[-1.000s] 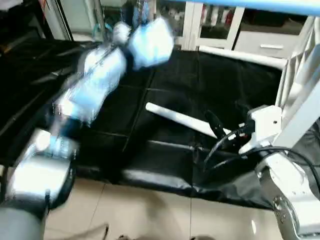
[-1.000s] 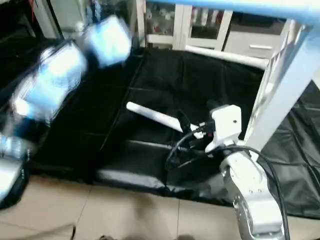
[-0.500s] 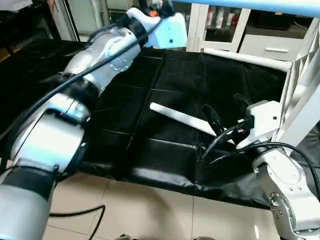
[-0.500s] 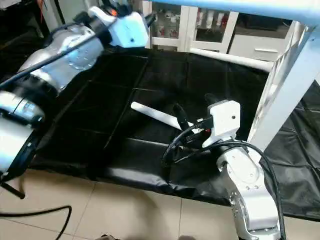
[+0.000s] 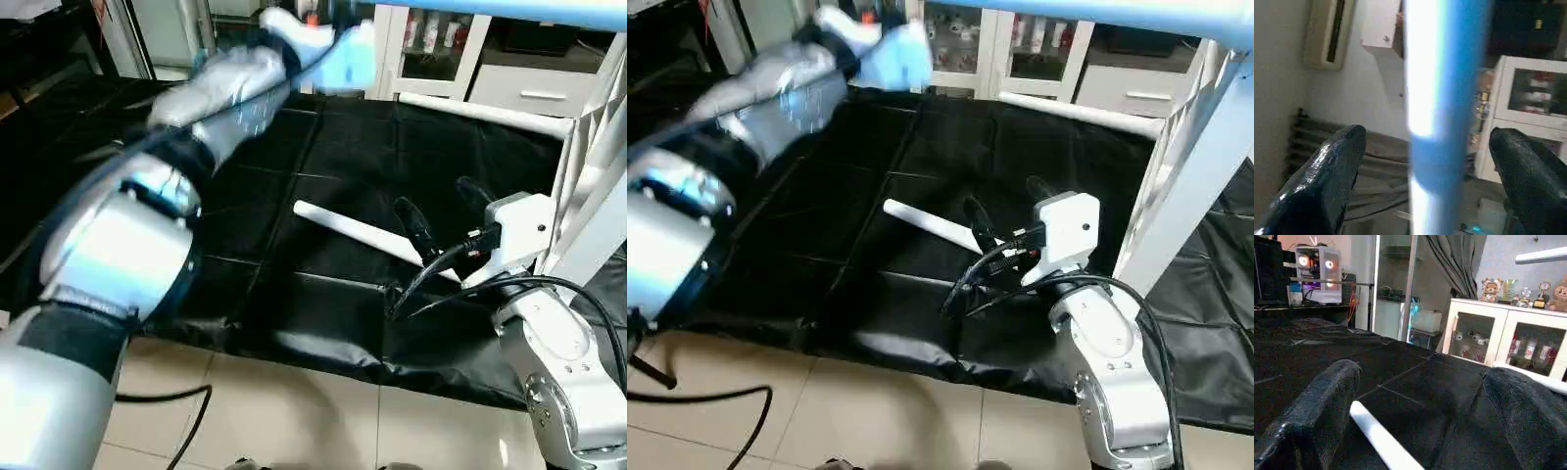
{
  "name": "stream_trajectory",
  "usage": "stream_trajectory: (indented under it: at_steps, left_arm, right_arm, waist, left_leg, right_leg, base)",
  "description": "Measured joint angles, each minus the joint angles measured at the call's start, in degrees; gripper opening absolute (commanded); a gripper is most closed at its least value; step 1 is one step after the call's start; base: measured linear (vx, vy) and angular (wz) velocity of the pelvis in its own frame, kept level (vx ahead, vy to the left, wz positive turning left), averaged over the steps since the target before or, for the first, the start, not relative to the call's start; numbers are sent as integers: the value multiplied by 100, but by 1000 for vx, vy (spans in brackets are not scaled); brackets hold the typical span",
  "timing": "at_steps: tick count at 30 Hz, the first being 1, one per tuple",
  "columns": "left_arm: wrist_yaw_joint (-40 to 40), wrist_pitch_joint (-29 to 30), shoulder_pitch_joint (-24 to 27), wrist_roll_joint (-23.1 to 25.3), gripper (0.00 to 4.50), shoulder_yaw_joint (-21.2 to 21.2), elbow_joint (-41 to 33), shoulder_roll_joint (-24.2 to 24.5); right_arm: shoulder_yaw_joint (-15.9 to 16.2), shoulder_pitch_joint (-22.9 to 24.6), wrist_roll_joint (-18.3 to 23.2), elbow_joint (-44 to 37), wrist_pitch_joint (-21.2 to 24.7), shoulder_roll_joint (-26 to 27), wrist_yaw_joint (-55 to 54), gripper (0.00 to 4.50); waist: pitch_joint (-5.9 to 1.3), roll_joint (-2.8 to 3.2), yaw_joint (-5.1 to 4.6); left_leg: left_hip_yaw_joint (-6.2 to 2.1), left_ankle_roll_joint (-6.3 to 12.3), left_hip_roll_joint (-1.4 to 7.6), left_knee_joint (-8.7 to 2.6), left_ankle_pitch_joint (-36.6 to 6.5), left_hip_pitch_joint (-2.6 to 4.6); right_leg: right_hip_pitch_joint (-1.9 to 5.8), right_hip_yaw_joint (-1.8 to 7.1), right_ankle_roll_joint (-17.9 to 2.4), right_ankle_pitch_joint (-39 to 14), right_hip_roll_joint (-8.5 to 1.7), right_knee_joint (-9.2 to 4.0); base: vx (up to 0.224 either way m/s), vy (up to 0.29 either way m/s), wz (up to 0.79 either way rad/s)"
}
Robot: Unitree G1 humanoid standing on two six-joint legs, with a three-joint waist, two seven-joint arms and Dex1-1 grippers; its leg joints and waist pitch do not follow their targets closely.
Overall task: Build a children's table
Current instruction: Flip table
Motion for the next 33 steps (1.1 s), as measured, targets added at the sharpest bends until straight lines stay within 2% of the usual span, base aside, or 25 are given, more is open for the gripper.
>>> stream_trajectory:
  at_steps: [1, 2, 6, 8, 10, 11, 14, 19, 33]
  left_arm:
    - [3, 12, -9, 0, 449, 2, 37, -17]
    - [5, 20, -10, -2, 421, 5, 95, -40]
    - [6, 67, -16, -16, 400, 37, 223, -99]
    - [7, 92, -22, -16, 366, 37, 259, -107]
    - [7, 110, -23, -16, 362, 37, 263, -113]
    - [7, 120, -24, -16, 338, 37, 266, -117]
    - [7, 147, -47, -13, 327, 35, 300, -127]
    - [-5, 237, -160, -12, 282, 35, 338, -129]
    - [-130, 293, -172, -11, 160, 23, 358, -133]
  right_arm:
    - [2, 0, -1, -25, -21, 0, 0, 450]
    - [2, 0, -7, -49, -57, 0, -3, 450]
    - [3, 10, -107, -60, -84, 0, -14, 450]
    - [5, 11, -119, -63, -105, 1, -20, 450]
    - [24, 17, -122, -62, -105, 1, -39, 450]
    - [43, 18, -123, -63, -107, 1, -51, 450]
    - [51, 18, -125, -63, -120, 2, -54, 450]
    - [52, 19, -181, -63, -197, 12, -54, 450]
    - [53, 20, -224, -63, -248, 8, -59, 450]
  waist:
    - [0, 3, -2]
    - [0, 4, -3]
    - [3, 9, -4]
    - [14, 35, -4]
    - [23, 52, -3]
    - [23, 53, -3]
    - [24, 62, -3]
    - [27, 90, -1]
    - [27, 95, -5]
  left_leg:
    - [0, 0, 0, 0, 0, 0]
    - [0, 0, 0, 0, 0, 0]
    - [0, 0, 1, 0, 0, 0]
    - [1, 0, 1, 0, 0, 0]
    - [2, 0, 1, 0, 0, 0]
    - [2, 0, 4, -1, 0, 0]
    - [1, 0, 7, -1, 0, -1]
    - [2, 0, 7, 0, 0, -2]
    - [2, 0, 7, -1, 0, -1]
  right_leg:
    - [0, 0, 0, 0, 0, 0]
    - [0, -1, 0, 0, 0, 1]
    - [0, -2, 0, 0, 0, 1]
    - [1, 0, 0, 0, 0, -1]
    - [0, -1, 0, 0, 0, 0]
    - [-1, -3, 0, 0, 1, 0]
    - [-1, -5, 0, 0, 3, -1]
    - [0, -5, -1, 0, 2, -3]
    - [0, -4, -1, 0, 2, -4]
  base:
    - [0, 0, 0]
    - [0, 0, 0]
    - [0, 0, 0]
    - [0, 0, 0]
    - [0, 0, 0]
    - [0, 0, 0]
    - [0, 0, 0]
    - [0, 0, 0]
    - [0, 0, 0]
